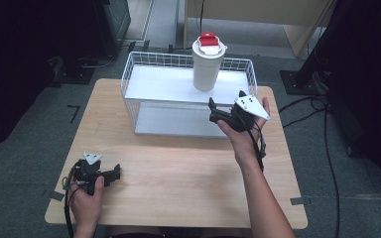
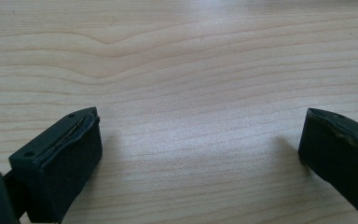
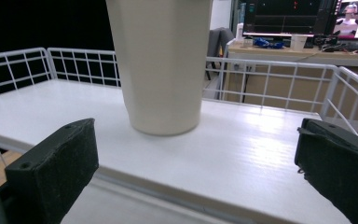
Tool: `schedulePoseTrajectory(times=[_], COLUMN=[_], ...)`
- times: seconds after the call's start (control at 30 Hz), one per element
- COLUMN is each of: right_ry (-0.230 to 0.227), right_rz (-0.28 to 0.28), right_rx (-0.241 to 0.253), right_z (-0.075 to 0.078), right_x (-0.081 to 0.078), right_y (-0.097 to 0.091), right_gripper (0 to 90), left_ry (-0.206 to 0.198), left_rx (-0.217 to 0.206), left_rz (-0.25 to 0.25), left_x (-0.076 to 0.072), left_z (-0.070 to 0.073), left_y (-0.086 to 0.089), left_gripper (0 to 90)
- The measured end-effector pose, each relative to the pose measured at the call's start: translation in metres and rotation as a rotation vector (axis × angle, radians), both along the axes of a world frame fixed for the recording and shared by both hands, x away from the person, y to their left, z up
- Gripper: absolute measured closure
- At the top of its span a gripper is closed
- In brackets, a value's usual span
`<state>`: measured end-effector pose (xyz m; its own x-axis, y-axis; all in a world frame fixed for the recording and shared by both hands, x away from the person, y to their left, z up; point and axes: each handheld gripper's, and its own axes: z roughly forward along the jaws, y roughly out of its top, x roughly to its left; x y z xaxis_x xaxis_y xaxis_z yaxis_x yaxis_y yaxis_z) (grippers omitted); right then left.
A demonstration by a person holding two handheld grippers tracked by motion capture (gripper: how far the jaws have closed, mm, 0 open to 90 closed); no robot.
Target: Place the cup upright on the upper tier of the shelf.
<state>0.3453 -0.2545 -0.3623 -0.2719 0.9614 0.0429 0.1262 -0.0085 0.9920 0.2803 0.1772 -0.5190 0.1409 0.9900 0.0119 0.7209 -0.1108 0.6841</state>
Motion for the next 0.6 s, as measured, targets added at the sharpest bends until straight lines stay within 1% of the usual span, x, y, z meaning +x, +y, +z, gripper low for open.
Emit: schedulePoseTrajectory(times=[0.03,0.1,0.2,0.23,0.27,0.3,0.4,0.43,0.47,0.6], right_ry=[0.003,0.005,0.009,0.009,0.018,0.018,0.026,0.033,0.033,0.042], right_rz=[0.001,0.0,-0.004,-0.004,-0.006,-0.006,-0.01,-0.012,-0.012,-0.013], right_rx=[-0.002,-0.001,-0.018,-0.018,-0.022,-0.022,-0.026,-0.028,-0.028,-0.035], right_z=[-0.004,-0.006,-0.014,-0.014,-0.018,-0.018,-0.023,-0.027,-0.027,-0.035], right_x=[-0.005,-0.008,-0.018,-0.018,-0.022,-0.022,-0.029,-0.033,-0.033,-0.042], right_y=[-0.003,-0.004,-0.011,-0.011,-0.015,-0.015,-0.021,-0.025,-0.025,-0.032], right_gripper=[0.0,0.0,0.0,0.0,0.0,0.0,0.0,0.0,0.0,0.0], left_ry=[0.0,0.0,0.002,0.002,0.002,0.002,0.001,0.002,0.002,0.0], left_rx=[0.0,0.0,0.0,0.0,0.0,0.0,0.0,0.0,0.0,0.0], left_rz=[0.0,0.0,-0.001,-0.001,-0.001,-0.001,-0.001,-0.001,-0.001,0.0], left_x=[0.0,0.0,0.0,0.0,0.0,0.0,0.0,0.0,0.0,0.0], left_z=[0.0,0.0,0.0,0.0,0.0,0.0,0.0,0.0,0.0,0.0], left_y=[0.0,0.0,0.0,0.0,0.0,0.0,0.0,0.0,0.0,0.0], left_gripper=[0.0,0.0,0.0,0.0,0.0,0.0,0.0,0.0,0.0,0.0])
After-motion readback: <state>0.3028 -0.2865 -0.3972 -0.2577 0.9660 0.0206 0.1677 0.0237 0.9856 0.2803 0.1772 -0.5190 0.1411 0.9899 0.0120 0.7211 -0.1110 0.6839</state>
